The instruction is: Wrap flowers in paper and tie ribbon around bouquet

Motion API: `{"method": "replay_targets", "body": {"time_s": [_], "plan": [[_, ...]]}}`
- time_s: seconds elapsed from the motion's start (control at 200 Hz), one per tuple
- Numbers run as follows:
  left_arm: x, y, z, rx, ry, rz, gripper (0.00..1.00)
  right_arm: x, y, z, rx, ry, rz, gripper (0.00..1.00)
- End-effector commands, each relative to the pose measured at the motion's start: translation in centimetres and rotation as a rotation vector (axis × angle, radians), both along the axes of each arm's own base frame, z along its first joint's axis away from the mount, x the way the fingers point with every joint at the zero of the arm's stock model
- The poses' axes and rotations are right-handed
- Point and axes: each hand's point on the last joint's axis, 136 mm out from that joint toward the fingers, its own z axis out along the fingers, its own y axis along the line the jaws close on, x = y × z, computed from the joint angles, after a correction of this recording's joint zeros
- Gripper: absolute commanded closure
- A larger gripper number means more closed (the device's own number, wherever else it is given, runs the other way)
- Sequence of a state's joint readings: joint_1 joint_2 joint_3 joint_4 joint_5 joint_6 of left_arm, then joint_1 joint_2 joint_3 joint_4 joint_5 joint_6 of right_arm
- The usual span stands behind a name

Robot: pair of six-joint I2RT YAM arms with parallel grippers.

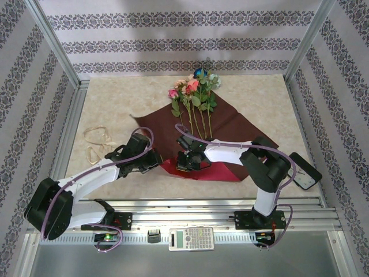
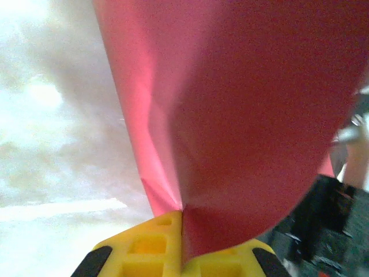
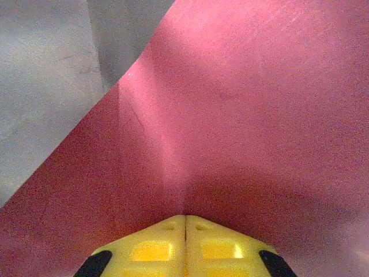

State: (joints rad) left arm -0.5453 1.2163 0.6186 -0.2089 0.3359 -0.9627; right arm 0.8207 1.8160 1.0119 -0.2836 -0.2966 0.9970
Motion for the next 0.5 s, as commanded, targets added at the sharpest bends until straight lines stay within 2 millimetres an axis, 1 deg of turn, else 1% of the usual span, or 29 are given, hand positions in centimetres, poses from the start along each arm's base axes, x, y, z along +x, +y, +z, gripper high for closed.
{"method": "replay_targets", "body": {"time_s": [0.0,0.14,0.24,0.295,0.335,0.385,0.43,0.495], "plan": [[-0.9,-1.0,0.6,0.082,-0.062,-0.169,1.0,-1.1,-0.6,-1.7,-0.024,0.046,0.018,0.92],[-0.8,-2.4,1.5,0.14,-0.131,-0.282,1.0,-1.1,-0.4,-1.7,0.005,0.054,0.025,0.92],[-0.4,-4.0,2.7,0.15,-0.194,-0.35,1.0,-0.9,-0.2,-1.5,0.04,0.055,0.031,0.9],[-0.3,-4.9,3.0,0.138,-0.207,-0.374,1.0,-0.7,-0.1,-1.2,0.065,0.052,0.03,0.88],[-0.2,-5.3,2.8,0.138,-0.206,-0.382,1.0,-0.5,0.1,-0.6,0.092,0.042,0.029,0.85],[-0.1,-5.7,2.7,0.134,-0.203,-0.389,1.0,-0.1,0.1,0.7,0.127,0.017,0.021,0.79],[0.1,-5.8,2.6,0.132,-0.204,-0.385,1.0,0.4,0.1,2.2,0.157,-0.012,0.012,0.72],[0.4,-6.1,2.8,0.122,-0.215,-0.381,1.0,1.1,-0.1,4.5,0.197,-0.045,-0.01,0.67]]}}
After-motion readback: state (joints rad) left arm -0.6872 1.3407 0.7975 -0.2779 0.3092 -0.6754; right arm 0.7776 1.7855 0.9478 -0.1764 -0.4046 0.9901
